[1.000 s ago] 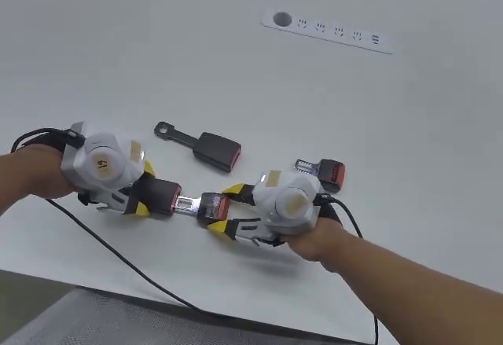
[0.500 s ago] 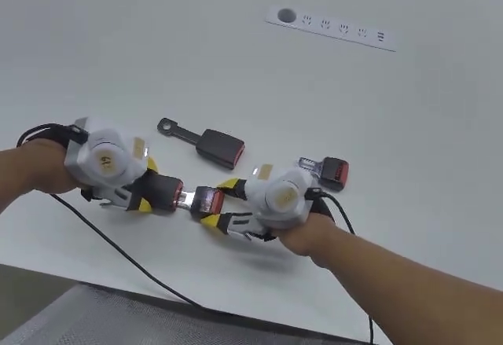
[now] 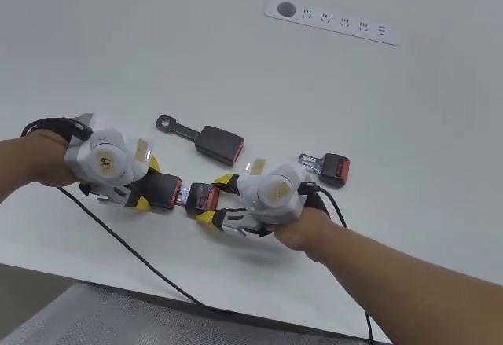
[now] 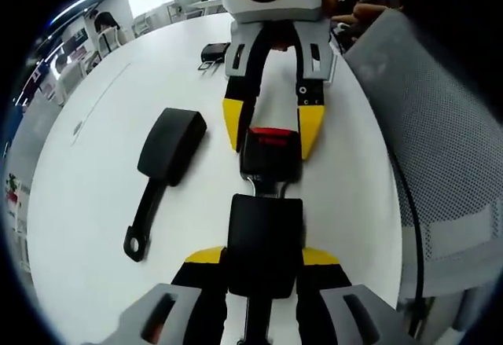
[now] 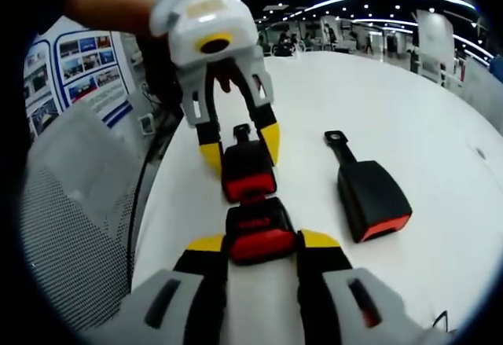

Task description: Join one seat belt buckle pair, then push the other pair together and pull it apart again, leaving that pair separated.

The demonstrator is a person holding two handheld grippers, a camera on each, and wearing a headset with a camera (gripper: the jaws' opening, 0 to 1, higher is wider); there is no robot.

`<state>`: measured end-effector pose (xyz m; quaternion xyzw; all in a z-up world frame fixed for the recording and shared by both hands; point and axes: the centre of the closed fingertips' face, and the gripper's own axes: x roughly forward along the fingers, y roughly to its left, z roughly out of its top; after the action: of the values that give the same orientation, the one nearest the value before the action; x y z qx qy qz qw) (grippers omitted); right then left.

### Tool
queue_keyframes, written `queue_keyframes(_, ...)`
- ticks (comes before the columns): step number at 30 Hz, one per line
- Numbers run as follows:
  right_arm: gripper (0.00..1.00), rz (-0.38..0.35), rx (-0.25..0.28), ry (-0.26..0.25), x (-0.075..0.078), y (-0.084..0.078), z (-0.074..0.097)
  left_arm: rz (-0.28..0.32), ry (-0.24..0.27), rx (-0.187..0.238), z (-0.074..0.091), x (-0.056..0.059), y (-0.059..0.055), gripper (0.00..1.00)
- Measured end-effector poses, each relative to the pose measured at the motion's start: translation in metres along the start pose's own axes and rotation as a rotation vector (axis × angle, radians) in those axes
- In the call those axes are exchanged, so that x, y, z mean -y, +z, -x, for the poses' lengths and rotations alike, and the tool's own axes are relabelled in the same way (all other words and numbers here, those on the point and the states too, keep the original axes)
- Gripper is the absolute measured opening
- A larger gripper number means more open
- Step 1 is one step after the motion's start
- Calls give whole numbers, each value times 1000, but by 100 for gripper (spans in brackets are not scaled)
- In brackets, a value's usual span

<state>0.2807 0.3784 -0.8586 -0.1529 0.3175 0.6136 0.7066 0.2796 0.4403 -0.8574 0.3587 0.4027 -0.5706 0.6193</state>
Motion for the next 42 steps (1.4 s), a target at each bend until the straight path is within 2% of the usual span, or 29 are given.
queue_keyframes(8,34,-12,-5,-12,0,5,-5,-14,-4,-4,-1,0,0,34)
queue_keyframes(9,34,-11,-9,-2,-3,3,-6,-24,-12,-20,1,2,-3,34)
queue_keyframes(10,34,-12,-9,-9,-1,1,-7,-16,-6,-3,0,1,0,34)
queue_keyframes(12,34,-16,-5,-6,0,0,-8,-12,-5,2,0,1,0,34)
queue_keyframes(21,34,-2,-11,-3,1,4,-8,-26,-11,1,0,1,0,34)
queue_keyframes(30,34,48,-22,4,1,5,-7,-47,-14,-2,0,1,0,34)
queue_keyframes(35,34,72,-42,19,3,6,-7,-39,-12,4,1,1,0,34)
queue_keyframes(42,34,96,-37,23,2,6,-6,-30,-8,18,1,1,0,34)
